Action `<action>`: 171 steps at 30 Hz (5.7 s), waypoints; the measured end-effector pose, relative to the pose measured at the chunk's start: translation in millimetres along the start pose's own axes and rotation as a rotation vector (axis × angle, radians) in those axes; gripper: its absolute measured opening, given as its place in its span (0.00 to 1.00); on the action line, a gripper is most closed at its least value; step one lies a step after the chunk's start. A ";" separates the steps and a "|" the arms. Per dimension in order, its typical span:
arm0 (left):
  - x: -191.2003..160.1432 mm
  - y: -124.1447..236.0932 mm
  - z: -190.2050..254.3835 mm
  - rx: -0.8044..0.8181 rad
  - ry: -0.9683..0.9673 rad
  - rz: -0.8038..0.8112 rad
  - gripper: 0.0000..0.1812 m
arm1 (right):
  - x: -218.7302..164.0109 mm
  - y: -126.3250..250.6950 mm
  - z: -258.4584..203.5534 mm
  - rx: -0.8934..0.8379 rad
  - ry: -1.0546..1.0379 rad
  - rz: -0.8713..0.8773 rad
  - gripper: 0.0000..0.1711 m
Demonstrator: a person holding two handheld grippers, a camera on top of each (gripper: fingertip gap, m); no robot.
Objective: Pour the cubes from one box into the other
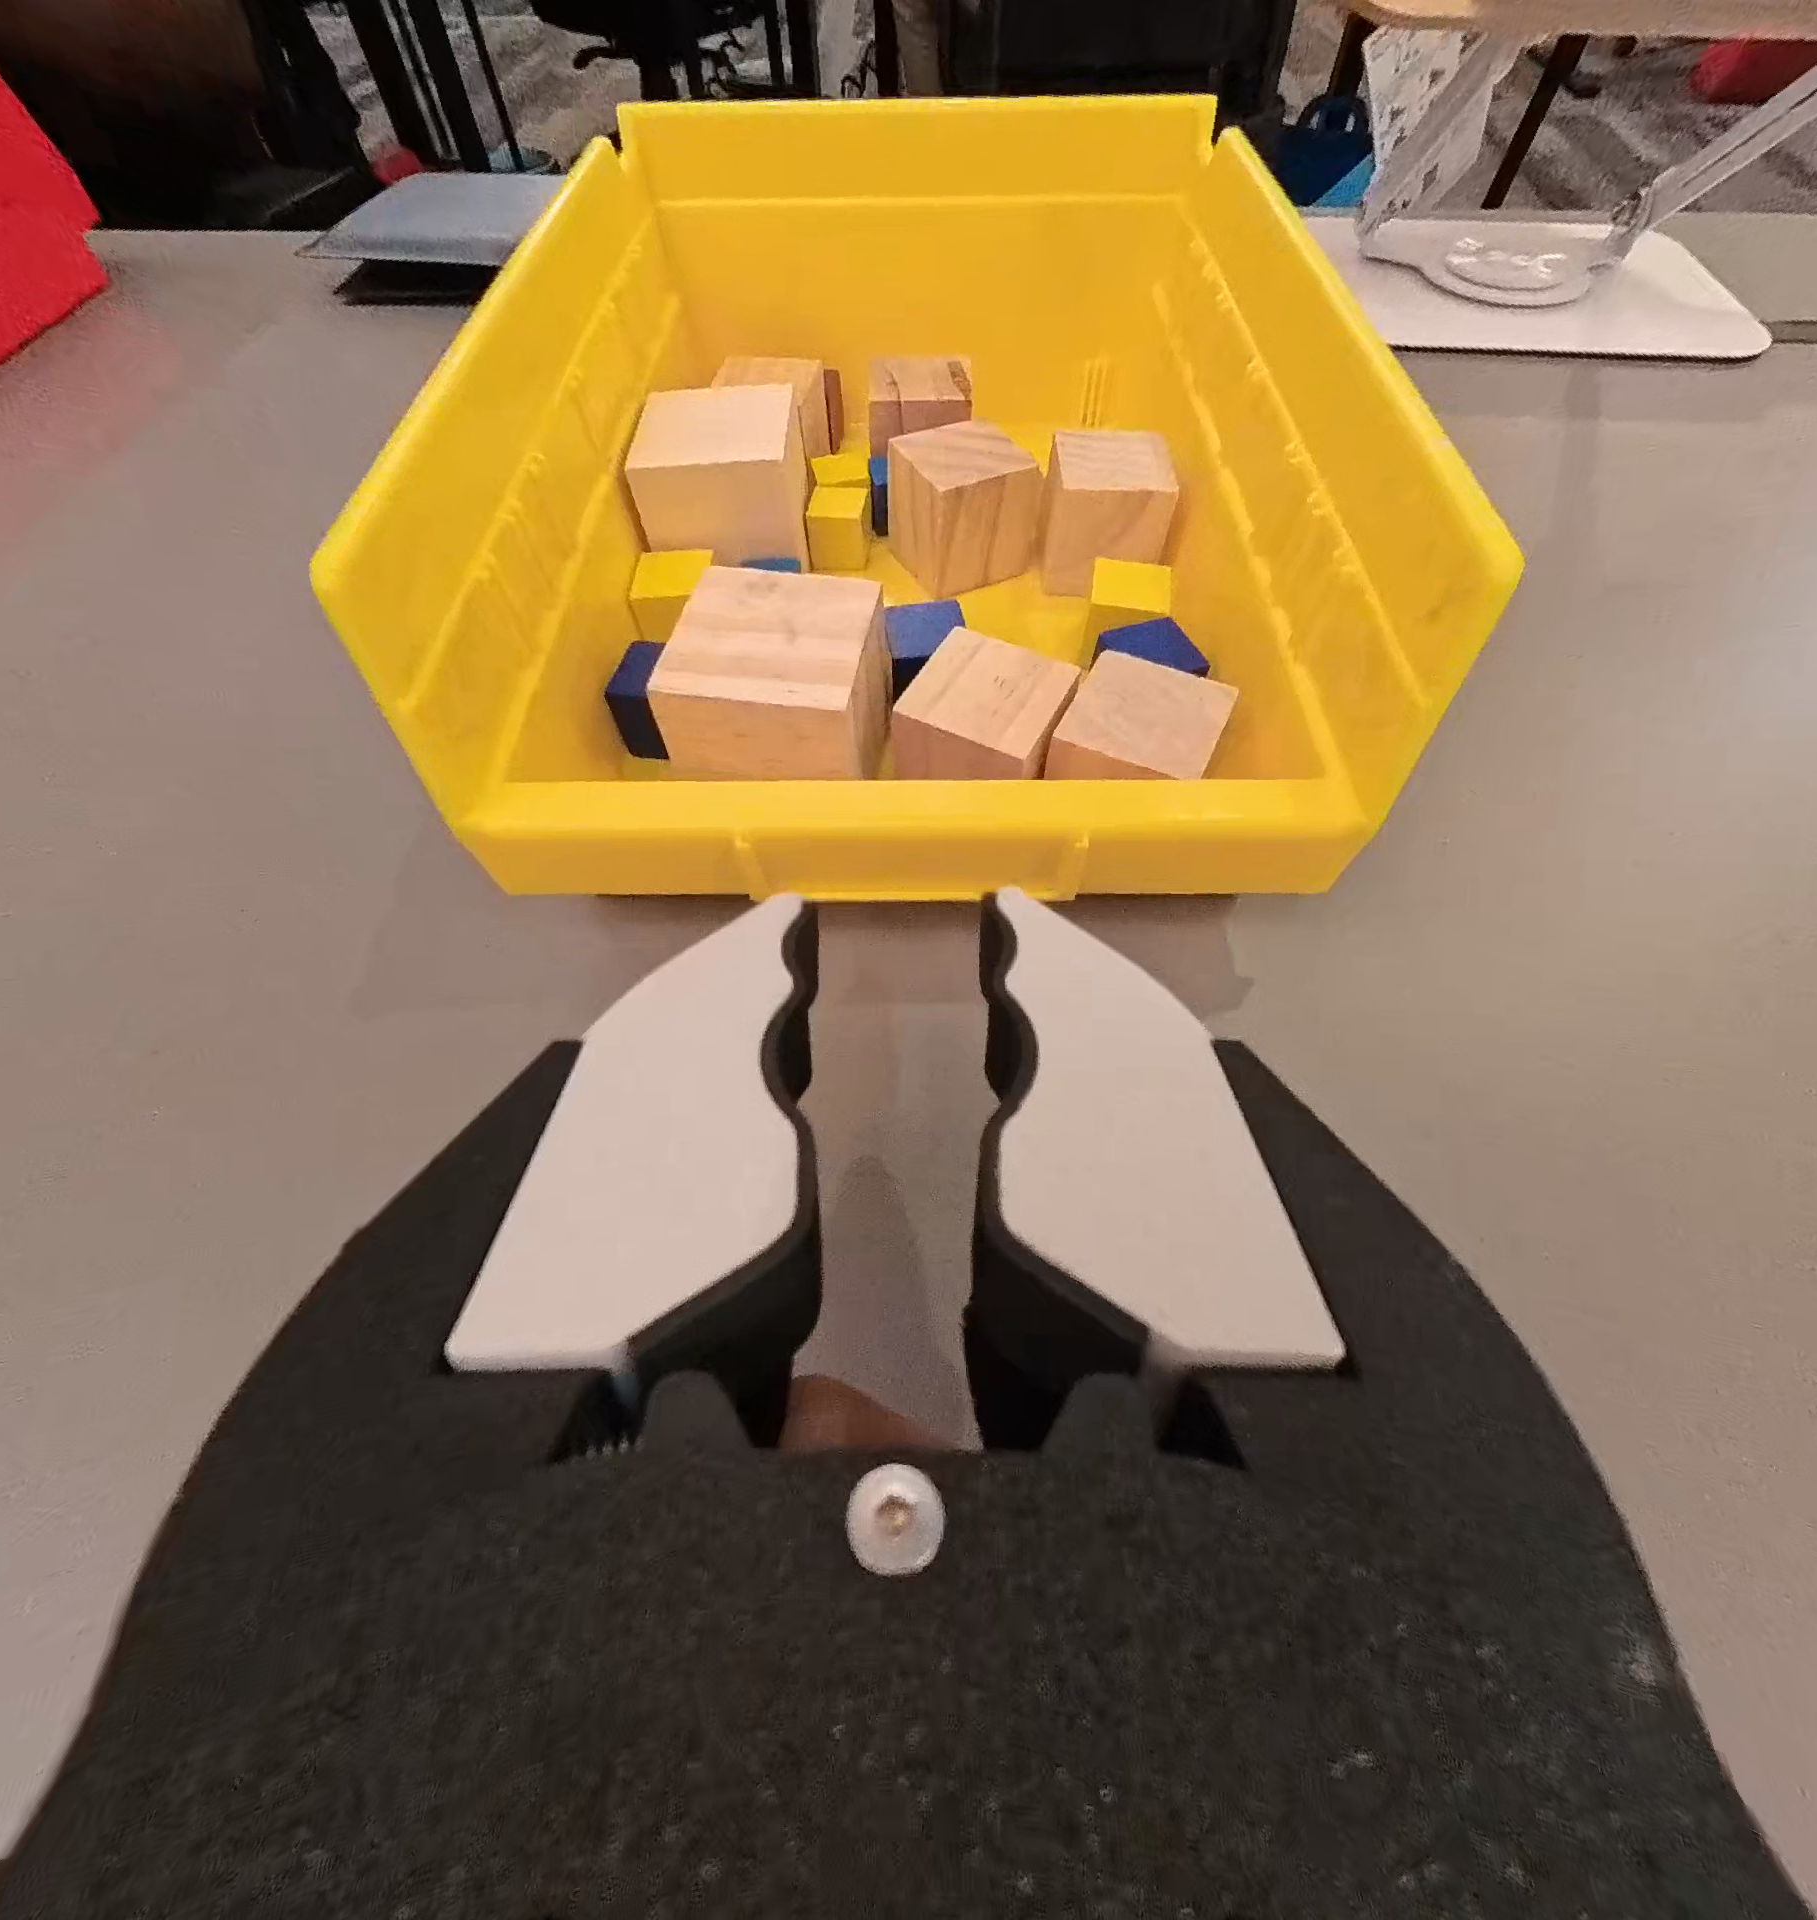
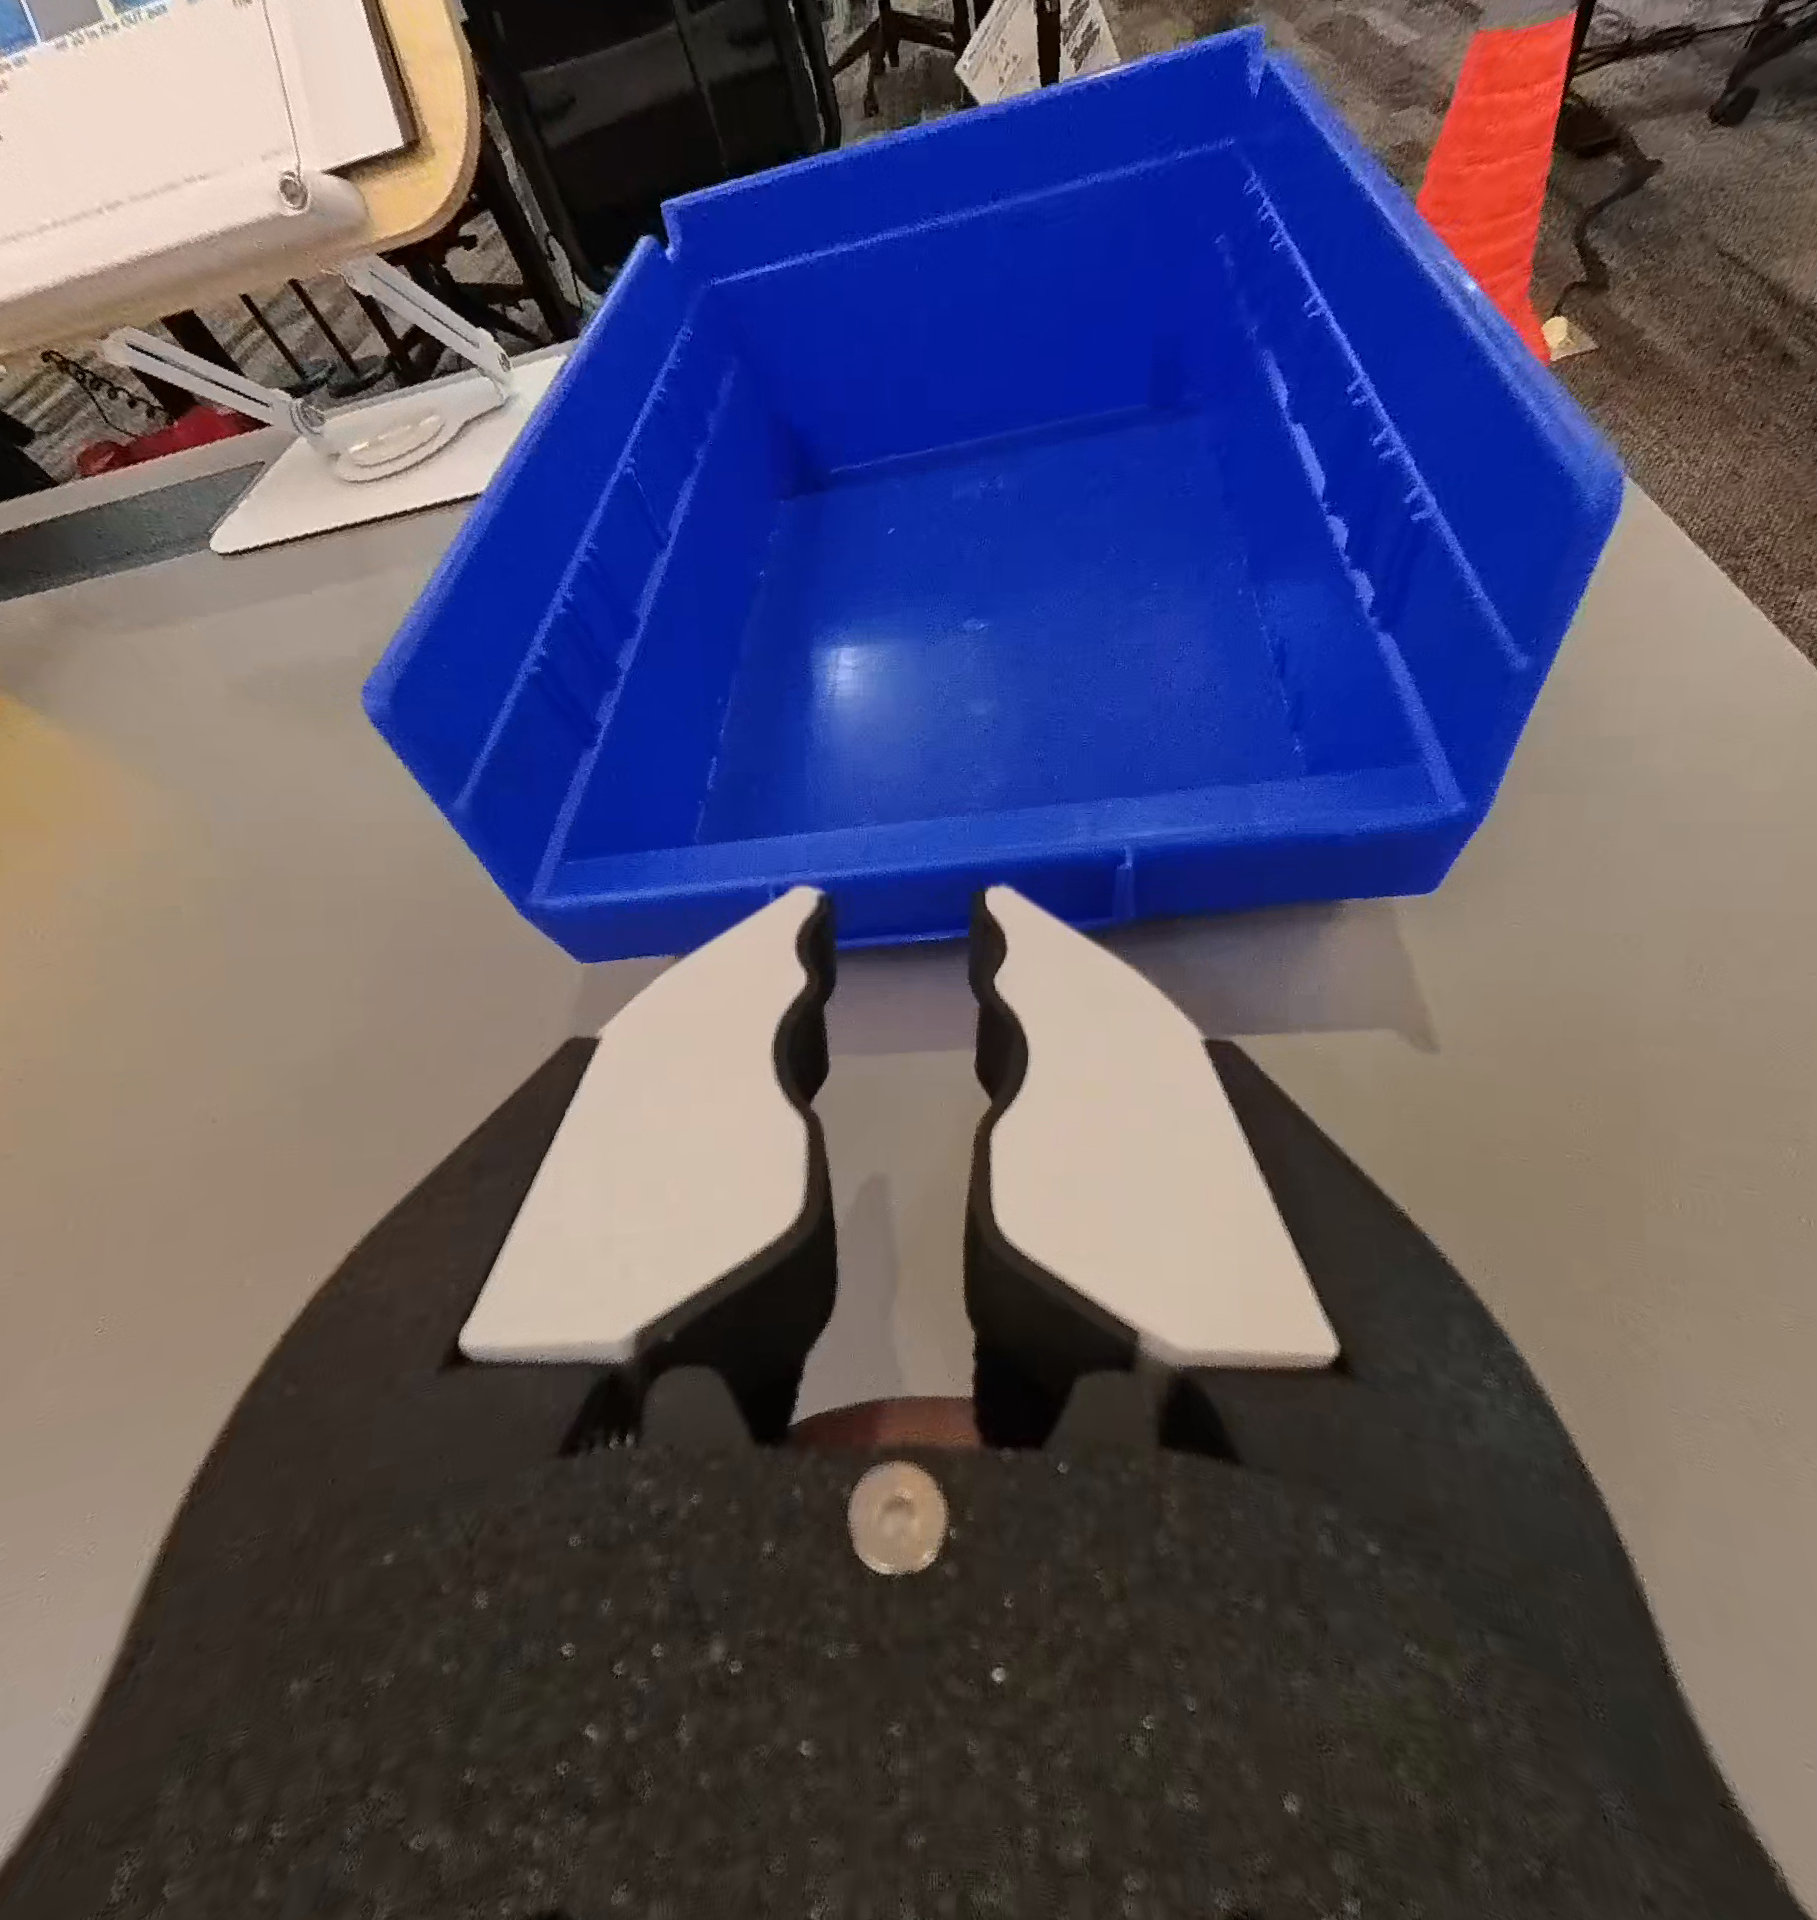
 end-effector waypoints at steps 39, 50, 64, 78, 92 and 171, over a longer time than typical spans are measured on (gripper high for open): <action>122.5 -6.4 -63.7 -0.180 0.025 -0.194 0.20 | -5.3 -1.4 -5.9 0.055 -0.042 -0.018 0.15; 165.2 -160.0 -98.1 -0.204 0.081 -0.772 0.21 | -10.7 -6.2 -17.2 0.047 0.016 -0.050 0.15; 165.1 -230.5 -97.9 -0.092 0.011 -0.879 0.02 | 16.9 -31.8 -162.2 0.186 0.370 -0.154 0.16; 133.5 -185.4 -54.5 -0.117 -0.003 -0.851 0.02 | 26.0 -121.0 -427.0 0.548 0.899 -0.872 0.27; 112.7 -156.2 -43.4 -0.116 0.011 -0.832 0.02 | 32.2 -127.4 -430.0 0.346 0.770 -0.957 0.27; 347.0 -61.0 606.9 -0.489 -0.612 0.250 0.02 | 259.0 -66.2 110.8 -0.215 0.082 0.058 0.03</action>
Point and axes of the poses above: each gripper's, where its closed fingertips meet, y back along the fingers, x out of its top, z = x × y across the jaws, the point moved 3 cm from there along y, back along the fingers, and after that the axes turned 10 degrees about -z, right-handed, at the moved point
